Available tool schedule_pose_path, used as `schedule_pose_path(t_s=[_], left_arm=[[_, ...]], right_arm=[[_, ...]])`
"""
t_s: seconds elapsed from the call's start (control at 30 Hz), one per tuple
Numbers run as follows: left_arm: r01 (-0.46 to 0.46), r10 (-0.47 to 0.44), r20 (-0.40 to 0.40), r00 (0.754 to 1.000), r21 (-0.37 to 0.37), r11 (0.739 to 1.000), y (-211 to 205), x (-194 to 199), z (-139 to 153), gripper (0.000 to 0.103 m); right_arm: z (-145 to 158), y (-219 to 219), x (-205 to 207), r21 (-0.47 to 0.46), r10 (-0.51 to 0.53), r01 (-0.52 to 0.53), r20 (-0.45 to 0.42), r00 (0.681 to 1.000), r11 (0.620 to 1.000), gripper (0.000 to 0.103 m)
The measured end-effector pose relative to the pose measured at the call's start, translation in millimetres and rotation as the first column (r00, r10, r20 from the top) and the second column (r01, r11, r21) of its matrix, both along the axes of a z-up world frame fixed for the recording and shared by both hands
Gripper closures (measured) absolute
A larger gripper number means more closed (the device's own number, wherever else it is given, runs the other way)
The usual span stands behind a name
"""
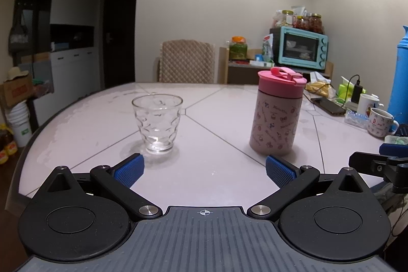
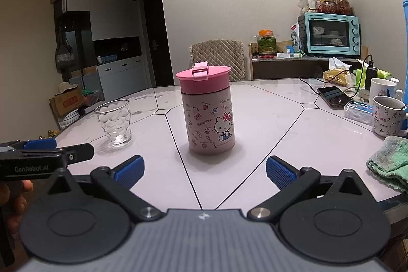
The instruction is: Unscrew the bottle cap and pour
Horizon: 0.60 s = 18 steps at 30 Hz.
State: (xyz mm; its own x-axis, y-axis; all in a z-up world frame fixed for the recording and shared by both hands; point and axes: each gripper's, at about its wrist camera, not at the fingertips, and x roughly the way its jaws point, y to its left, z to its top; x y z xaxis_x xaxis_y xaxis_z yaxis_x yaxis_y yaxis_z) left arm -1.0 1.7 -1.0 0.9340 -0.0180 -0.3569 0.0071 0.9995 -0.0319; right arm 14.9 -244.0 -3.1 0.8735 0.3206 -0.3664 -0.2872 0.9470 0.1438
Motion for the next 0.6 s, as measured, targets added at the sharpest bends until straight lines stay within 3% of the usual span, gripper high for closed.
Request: schedule_pose_path(t_s=[0.6], left_arm=[[0.003,-0.003,-0.003,1.0,0.004,1.0,-2.7,1.9,0.1,0.0]], right_arm=[[0.2,-2.3,-0.3,0.001,-0.003,0.003,0.0,1.0,1.0,0.0]])
